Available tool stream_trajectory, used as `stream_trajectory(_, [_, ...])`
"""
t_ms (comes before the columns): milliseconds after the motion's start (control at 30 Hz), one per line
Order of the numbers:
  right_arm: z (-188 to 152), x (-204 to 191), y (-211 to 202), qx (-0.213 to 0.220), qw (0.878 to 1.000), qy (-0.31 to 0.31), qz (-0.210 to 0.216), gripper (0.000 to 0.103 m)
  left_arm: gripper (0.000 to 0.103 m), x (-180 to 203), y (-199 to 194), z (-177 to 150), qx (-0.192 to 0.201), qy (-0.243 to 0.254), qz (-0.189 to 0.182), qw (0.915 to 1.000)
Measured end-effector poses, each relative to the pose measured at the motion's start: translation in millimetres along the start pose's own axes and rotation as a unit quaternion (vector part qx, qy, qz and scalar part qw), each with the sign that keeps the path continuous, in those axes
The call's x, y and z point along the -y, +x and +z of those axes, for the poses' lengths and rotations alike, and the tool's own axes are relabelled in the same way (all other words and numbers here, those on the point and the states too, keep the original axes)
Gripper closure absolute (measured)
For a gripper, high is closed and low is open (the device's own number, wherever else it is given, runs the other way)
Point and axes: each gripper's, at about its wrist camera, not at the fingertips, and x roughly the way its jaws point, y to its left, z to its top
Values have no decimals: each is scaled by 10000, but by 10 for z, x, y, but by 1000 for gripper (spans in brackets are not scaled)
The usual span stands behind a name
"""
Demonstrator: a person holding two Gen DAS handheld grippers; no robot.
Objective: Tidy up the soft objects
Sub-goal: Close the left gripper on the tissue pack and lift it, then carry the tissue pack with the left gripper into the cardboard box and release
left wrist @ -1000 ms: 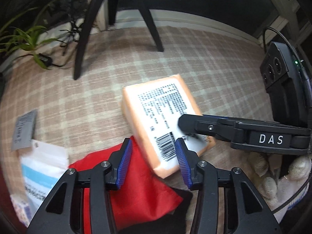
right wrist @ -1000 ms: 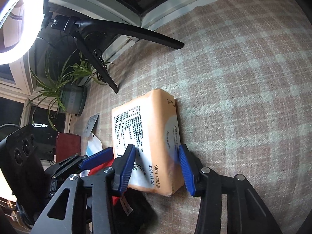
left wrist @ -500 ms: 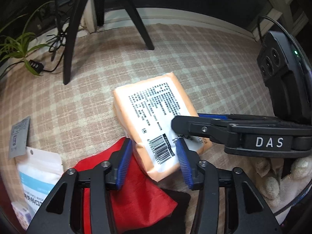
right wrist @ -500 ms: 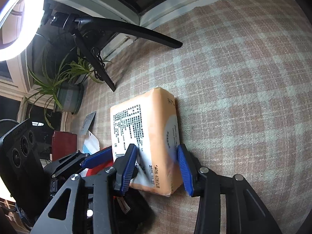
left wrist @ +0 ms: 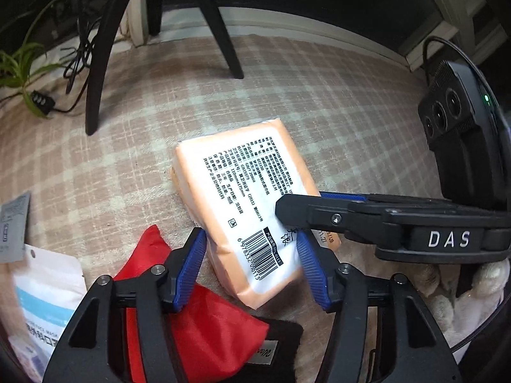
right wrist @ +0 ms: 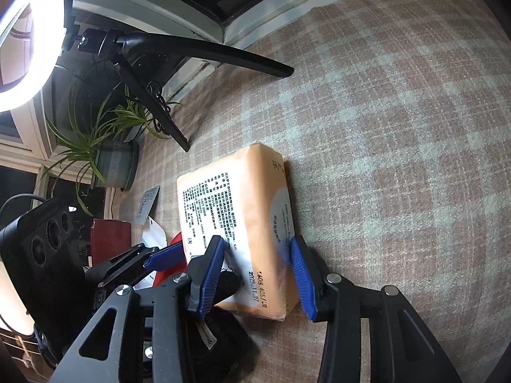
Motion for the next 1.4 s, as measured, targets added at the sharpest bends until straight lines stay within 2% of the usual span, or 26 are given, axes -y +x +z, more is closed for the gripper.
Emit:
stream_trajectory(300, [-125,-180,-223,165,9998,-108,-87,64,46,116,-195,-65,165,96,122,9997])
stream_trajectory(467, [-200,-427,-423,382,9990,-240,-60,64,47,180,-528,-135,512,160,255,9982])
stream_trajectory(633, [-338,-806,-589,515,9974,-501,-19,64,47,162,-930,-284,868,174,410,9952])
stream_trajectory(800, [-514,-1335,-643,529,9946,-891,67,64,47,18,-1413,-494,1264,-40,539,9905])
stream_trajectory(1067, [-858,-2346,-408,273,9854,-1650,304,64,47,-479,-2143,-1124,1777,-546,913,9783])
stream_trajectory(1400, [-1449,-3581,426,-439,9671,-2431,615,64,47,-1422,-2820,-2074,2001,-1519,1377,9581])
